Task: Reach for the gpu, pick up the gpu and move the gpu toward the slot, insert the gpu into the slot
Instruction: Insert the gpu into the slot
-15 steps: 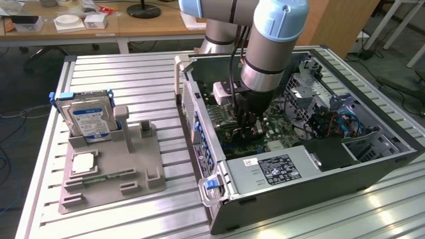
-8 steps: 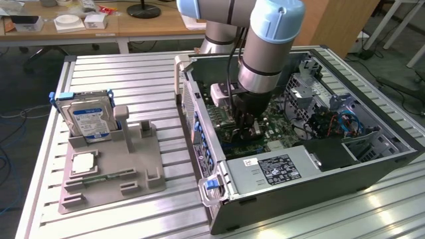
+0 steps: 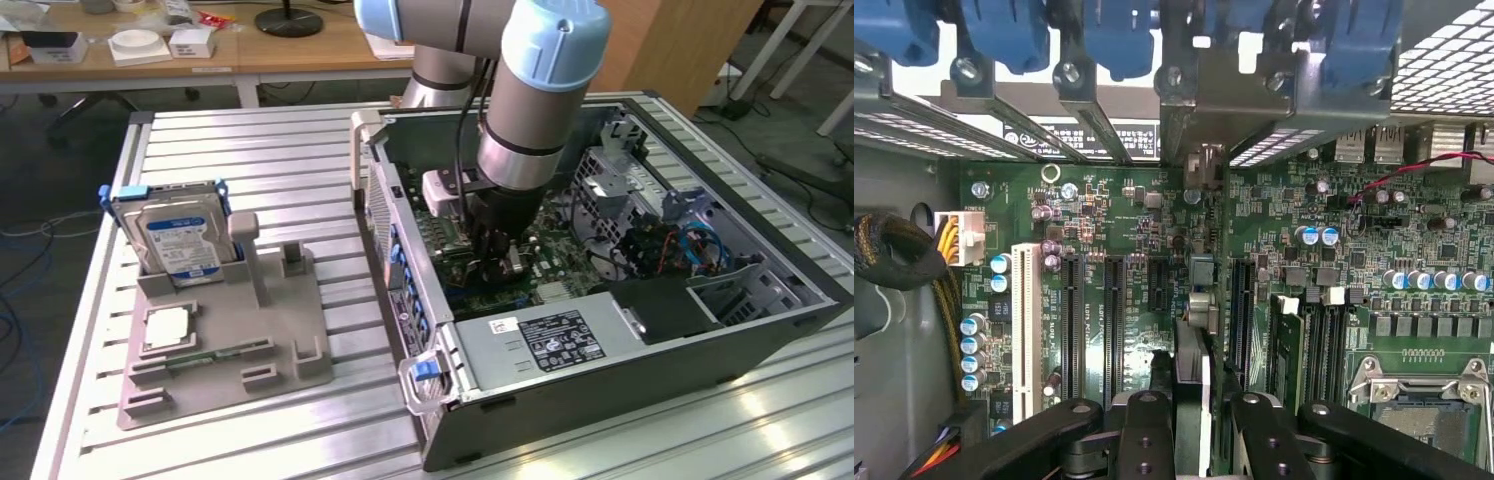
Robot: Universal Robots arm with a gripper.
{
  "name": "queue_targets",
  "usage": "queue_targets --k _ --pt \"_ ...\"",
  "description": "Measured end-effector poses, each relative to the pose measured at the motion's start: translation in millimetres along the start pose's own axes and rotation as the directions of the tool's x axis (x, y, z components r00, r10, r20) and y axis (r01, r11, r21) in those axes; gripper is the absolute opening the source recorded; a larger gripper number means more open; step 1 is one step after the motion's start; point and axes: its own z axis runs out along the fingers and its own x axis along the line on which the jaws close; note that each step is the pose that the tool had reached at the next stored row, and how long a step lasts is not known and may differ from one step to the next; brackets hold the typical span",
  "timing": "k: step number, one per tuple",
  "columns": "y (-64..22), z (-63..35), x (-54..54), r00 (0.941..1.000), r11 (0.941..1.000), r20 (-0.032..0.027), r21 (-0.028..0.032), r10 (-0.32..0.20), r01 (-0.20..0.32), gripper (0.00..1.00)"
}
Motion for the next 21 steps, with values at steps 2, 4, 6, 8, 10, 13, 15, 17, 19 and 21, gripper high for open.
queue_targets --k 2,4,6,8,10,13,15,17,19,21 --pt "0.0 0.0 0.0 1.0000 1.0000 0.0000 0.0000 0.000 0.000 0.27" --pt "0.0 0.0 0.0 1.0000 1.0000 -0.0001 0.0000 0.000 0.000 0.27" --pt "0.1 0.0 0.0 1.0000 1.0000 0.0000 0.0001 0.000 0.000 0.27" --pt "0.1 0.0 0.0 1.0000 1.0000 0.0002 -0.0004 0.000 0.000 0.27" --pt "0.1 0.0 -0.1 1.0000 1.0000 0.0003 -0.0005 0.000 0.000 0.27" --pt "0.5 0.2 -0.2 1.0000 1.0000 0.0011 -0.0003 0.001 -0.001 0.28" --pt "0.2 -1.5 -0.1 1.0000 1.0000 0.0006 -0.0003 0.000 0.000 0.34" --pt "0.1 -6.1 -0.2 1.0000 1.0000 0.0004 0.0011 0.000 0.000 0.34" --pt "0.1 -12.8 -0.4 1.0000 1.0000 0.0004 0.0027 0.000 0.000 0.34" --pt "0.0 -19.9 -0.6 1.0000 1.0000 0.0004 0.0052 0.000 0.000 0.34"
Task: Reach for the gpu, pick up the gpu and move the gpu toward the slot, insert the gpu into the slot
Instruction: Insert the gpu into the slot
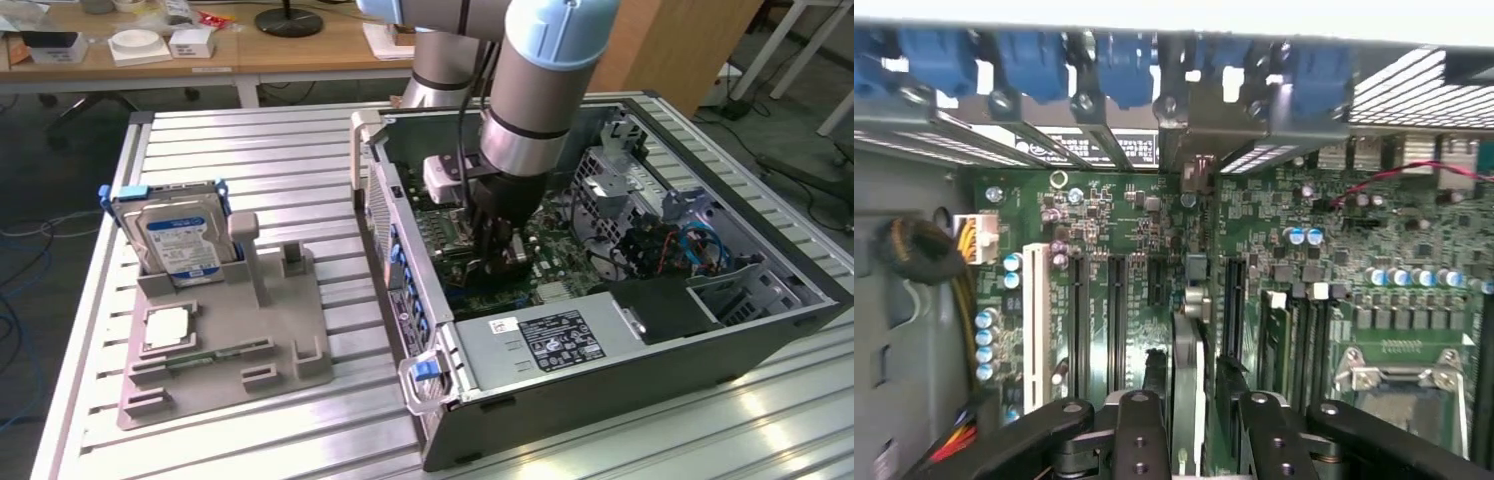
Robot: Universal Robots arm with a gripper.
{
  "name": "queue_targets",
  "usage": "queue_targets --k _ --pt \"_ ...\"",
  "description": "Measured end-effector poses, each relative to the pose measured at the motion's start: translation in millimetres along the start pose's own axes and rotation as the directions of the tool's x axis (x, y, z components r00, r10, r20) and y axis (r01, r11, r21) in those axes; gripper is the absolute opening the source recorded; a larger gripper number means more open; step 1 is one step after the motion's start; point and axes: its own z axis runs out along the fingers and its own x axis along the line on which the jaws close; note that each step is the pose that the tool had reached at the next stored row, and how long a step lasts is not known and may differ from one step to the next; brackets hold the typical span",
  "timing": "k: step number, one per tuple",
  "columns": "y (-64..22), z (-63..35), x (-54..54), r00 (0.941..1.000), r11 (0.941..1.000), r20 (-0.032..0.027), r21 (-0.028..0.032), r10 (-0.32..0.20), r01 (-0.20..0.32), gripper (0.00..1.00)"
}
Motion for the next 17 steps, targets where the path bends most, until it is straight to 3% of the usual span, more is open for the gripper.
queue_targets --k 7,13,16,17 --pt "-0.4 -20.7 -0.6 1.0000 1.0000 0.0000 0.0070 0.000 0.000 0.34" --pt "-0.4 -22.4 -0.6 1.0000 1.0000 0.0000 0.0077 0.000 0.000 0.33" --pt "-0.4 -22.5 -0.6 1.0000 1.0000 -0.0001 0.0077 0.000 0.000 0.14" --pt "-0.4 -22.5 -0.6 1.0000 1.0000 -0.0001 0.0077 0.000 0.000 0.14"
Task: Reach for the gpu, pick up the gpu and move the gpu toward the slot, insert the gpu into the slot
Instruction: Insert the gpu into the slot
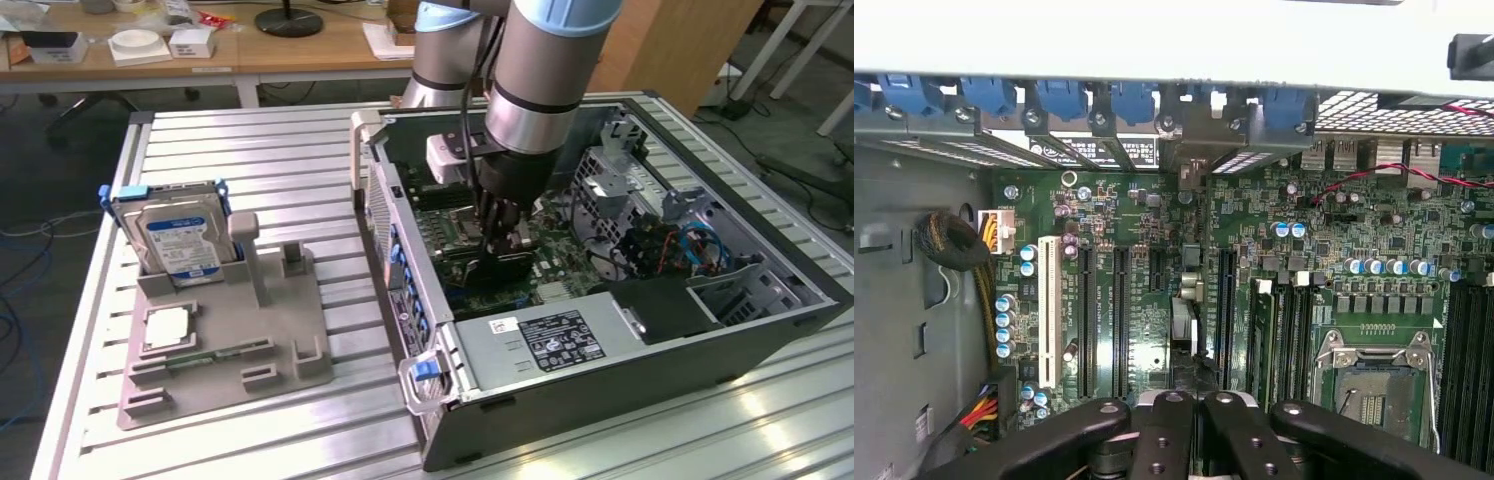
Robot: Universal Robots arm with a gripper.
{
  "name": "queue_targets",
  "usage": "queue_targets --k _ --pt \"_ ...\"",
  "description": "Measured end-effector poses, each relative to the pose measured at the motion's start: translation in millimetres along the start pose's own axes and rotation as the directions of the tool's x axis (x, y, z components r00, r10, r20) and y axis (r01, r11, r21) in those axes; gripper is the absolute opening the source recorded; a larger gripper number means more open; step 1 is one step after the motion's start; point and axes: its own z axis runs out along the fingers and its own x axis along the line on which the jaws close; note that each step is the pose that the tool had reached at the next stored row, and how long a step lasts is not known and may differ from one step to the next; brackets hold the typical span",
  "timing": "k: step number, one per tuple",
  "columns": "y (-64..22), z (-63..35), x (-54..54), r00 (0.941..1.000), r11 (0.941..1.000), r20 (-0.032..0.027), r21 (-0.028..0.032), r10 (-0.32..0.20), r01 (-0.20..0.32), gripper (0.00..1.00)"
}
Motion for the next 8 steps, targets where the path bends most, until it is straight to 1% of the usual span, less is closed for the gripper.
queue_targets --k 1,8 --pt "0.0 0.0 0.0 1.0000 1.0000 0.0000 0.0000 0.000 0.000 0.10" --pt "0.0 0.0 0.0 1.0000 1.0000 0.0000 0.0000 0.000 0.000 0.10"
